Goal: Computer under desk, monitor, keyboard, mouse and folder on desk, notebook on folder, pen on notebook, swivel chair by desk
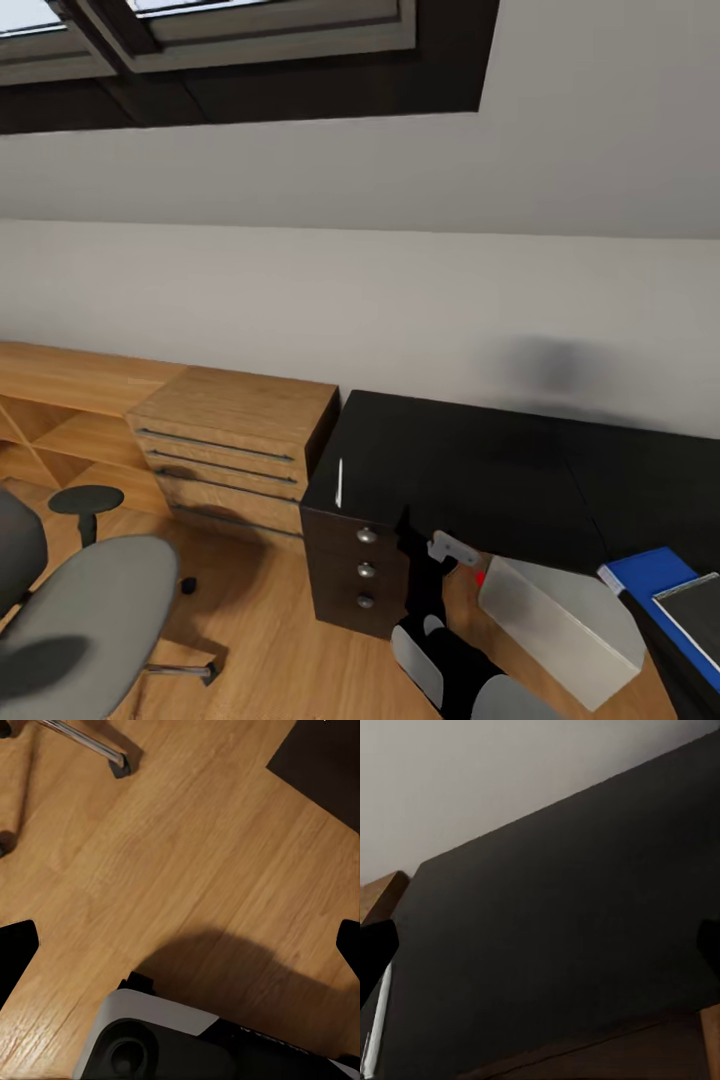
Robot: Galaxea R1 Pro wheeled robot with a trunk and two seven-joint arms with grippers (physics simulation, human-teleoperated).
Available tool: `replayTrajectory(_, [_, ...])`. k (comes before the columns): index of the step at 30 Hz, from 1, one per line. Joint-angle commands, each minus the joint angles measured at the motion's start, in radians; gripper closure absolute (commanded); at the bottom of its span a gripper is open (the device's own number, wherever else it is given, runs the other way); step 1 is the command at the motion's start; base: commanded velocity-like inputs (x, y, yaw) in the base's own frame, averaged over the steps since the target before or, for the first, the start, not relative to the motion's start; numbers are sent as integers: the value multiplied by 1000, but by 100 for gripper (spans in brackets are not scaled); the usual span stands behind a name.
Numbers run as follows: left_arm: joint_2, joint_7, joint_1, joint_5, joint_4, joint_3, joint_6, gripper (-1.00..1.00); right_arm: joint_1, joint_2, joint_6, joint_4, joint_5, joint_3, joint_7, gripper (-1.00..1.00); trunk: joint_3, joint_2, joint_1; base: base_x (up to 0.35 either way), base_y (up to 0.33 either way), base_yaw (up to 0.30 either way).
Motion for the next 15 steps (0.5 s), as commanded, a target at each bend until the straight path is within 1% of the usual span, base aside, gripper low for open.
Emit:
replayTrajectory(1, [1, 7, 0, 8, 1, -4, -1, -100, -8, 0, -3, 13, -2, 7, 7, -100, -1, -1, 0, 0, 0, 293])
replayTrajectory(7, [0, 7, 0, 8, 2, -4, -1, -100, -11, 0, -3, 20, -2, 7, 13, -100, -1, -1, 0, 0, 0, 293])
replayTrajectory(10, [-6, 7, 0, 8, 3, -4, -1, -100, -13, 0, -2, 23, -2, 7, 15, -100, -1, -1, 0, 0, 0, 294])
replayTrajectory(15, [-8, 7, 0, 8, 3, -4, -1, -100, -17, 0, -2, 24, -2, 7, 16, -100, -1, -1, 0, 0, 0, 294])
